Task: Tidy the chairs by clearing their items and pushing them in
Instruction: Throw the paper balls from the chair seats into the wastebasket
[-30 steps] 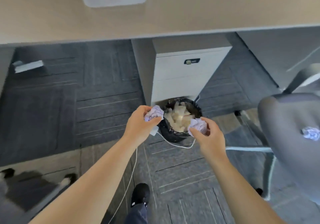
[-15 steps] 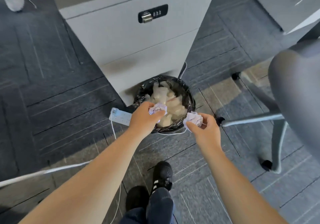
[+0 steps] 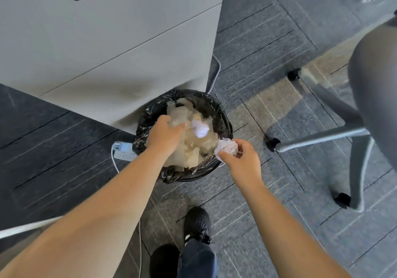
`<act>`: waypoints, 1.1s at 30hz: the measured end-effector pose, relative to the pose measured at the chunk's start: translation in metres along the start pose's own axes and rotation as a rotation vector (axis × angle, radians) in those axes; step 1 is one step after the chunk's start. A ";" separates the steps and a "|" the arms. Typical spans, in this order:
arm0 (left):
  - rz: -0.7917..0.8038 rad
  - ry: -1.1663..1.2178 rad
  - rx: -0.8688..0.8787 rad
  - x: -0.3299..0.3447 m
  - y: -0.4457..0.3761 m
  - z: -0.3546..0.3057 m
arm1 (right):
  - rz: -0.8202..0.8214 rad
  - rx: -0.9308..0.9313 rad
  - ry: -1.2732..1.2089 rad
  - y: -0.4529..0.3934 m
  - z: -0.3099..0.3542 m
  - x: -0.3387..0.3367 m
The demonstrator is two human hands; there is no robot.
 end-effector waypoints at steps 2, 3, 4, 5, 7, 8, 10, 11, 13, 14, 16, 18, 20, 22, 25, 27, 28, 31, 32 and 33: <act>-0.012 -0.002 -0.008 -0.004 -0.001 0.008 | 0.020 -0.009 0.039 -0.005 0.000 0.006; -0.008 0.004 0.009 -0.005 0.000 0.009 | 0.026 -0.014 0.054 -0.006 0.000 0.009; -0.003 -0.004 0.028 -0.007 0.003 0.009 | 0.031 -0.017 0.060 -0.007 0.002 0.012; 0.006 0.021 0.034 -0.006 0.002 0.012 | 0.033 -0.018 0.065 -0.009 0.004 0.015; 0.014 0.015 0.045 -0.009 0.006 0.015 | 0.047 -0.025 0.080 -0.011 0.007 0.023; 0.018 0.011 0.061 -0.010 0.008 0.014 | 0.061 -0.035 0.086 -0.011 0.009 0.028; 0.022 -0.015 0.082 -0.011 0.011 0.014 | 0.103 -0.053 0.097 -0.010 0.012 0.039; 0.023 -0.007 0.080 -0.011 0.011 0.015 | 0.123 -0.055 0.111 -0.008 0.012 0.044; 0.018 0.027 0.078 -0.016 0.018 0.013 | 0.117 -0.064 0.121 -0.002 0.015 0.044; 0.012 0.041 0.075 -0.018 0.022 0.012 | 0.097 -0.068 0.111 0.001 0.019 0.040; 0.003 0.068 0.085 -0.022 0.031 0.008 | 0.048 -0.081 0.087 0.009 0.027 0.027; -0.007 0.093 0.120 -0.028 0.045 -0.003 | -0.002 -0.105 0.053 0.022 0.038 0.009; -0.005 0.117 0.173 -0.034 0.064 -0.022 | -0.058 -0.139 0.026 0.039 0.054 -0.013; -0.007 0.110 0.248 -0.041 0.090 -0.045 | -0.114 -0.169 0.001 0.061 0.073 -0.041; -0.016 0.103 0.356 -0.055 0.137 -0.085 | -0.189 -0.219 -0.047 0.102 0.106 -0.088; -0.007 0.113 0.410 -0.062 0.168 -0.113 | -0.254 -0.248 -0.090 0.130 0.125 -0.125; -0.001 0.124 0.434 -0.065 0.183 -0.128 | -0.291 -0.260 -0.111 0.143 0.133 -0.145; 0.048 0.142 0.505 -0.065 0.227 -0.175 | -0.399 -0.289 -0.166 0.179 0.152 -0.205; 0.055 0.124 0.539 -0.064 0.240 -0.191 | -0.433 -0.297 -0.185 0.190 0.156 -0.226; 0.058 0.104 0.571 -0.062 0.254 -0.207 | -0.463 -0.303 -0.202 0.199 0.159 -0.246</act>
Point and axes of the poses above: each hand's wrist, its own y-axis away from the middle knuckle, its own x-axis out of the palm, z = x × y, the point moved 10 cm from there along -y, towards the middle knuckle, and after that the axes turned 8 degrees about -y, right-handed, at the moved point
